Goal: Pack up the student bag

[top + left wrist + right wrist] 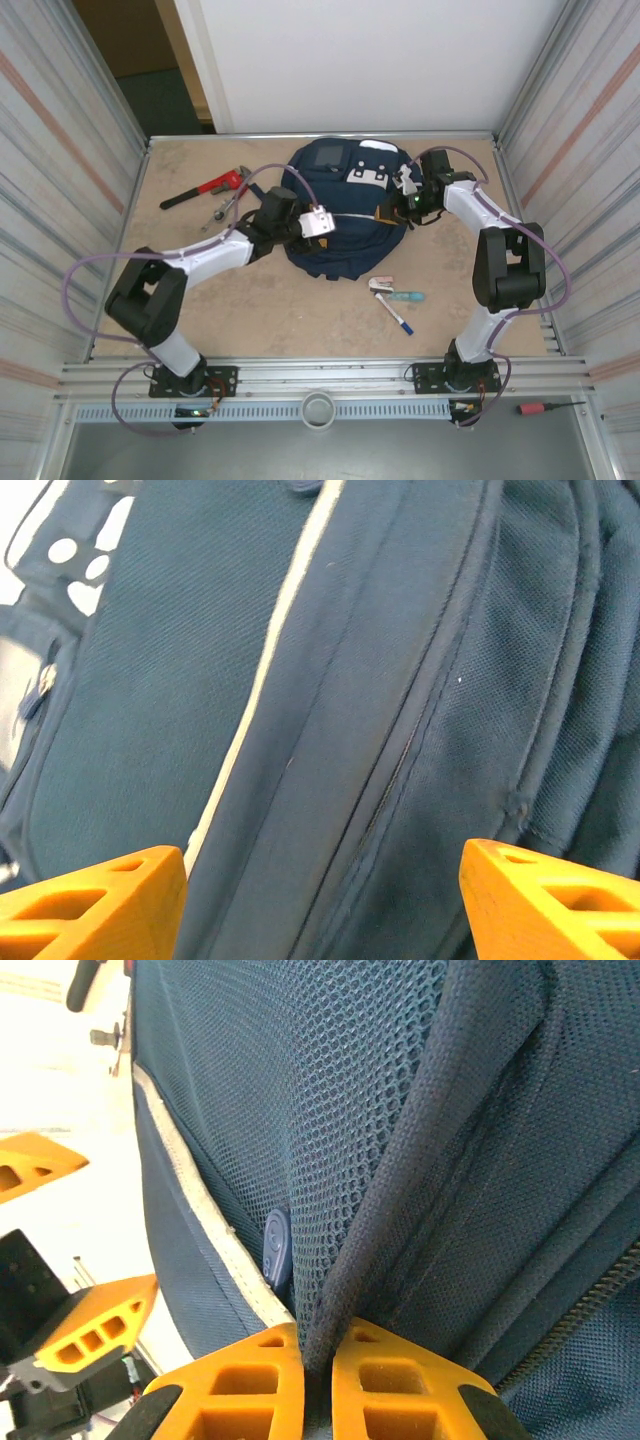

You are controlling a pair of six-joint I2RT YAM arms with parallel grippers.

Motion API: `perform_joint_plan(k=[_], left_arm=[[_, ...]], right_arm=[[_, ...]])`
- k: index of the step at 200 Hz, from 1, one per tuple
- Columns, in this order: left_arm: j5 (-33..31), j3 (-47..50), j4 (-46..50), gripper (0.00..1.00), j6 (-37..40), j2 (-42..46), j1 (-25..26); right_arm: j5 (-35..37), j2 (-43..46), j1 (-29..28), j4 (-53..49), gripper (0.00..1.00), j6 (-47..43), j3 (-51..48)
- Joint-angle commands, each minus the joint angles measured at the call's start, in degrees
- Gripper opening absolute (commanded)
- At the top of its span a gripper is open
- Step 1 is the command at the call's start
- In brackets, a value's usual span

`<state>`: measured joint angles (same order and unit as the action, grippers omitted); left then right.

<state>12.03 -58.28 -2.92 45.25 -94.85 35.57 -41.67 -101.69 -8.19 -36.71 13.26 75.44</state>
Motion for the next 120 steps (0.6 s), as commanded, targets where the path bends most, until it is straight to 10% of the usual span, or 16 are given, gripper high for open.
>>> perform_joint_plan(k=[1, 81, 120], left_arm=[[-0.8, -4.8, 1.1, 0.72, 8.4, -3.0, 0.5], [5.0, -13.8, 8.4, 0.43, 7.1, -7.4, -1.2], [6.6, -16.0, 11.0, 0.11, 5.5, -8.2, -2.2]], right_arm=[[-1.8, -0.4, -0.7, 0.1, 0.0, 0.3, 2.8], [0.3, -0.5, -0.9, -1.4, 0.0, -0.7, 3.0], [4.8, 2.7, -0.7, -1.2, 0.29, 1.2, 1.7]])
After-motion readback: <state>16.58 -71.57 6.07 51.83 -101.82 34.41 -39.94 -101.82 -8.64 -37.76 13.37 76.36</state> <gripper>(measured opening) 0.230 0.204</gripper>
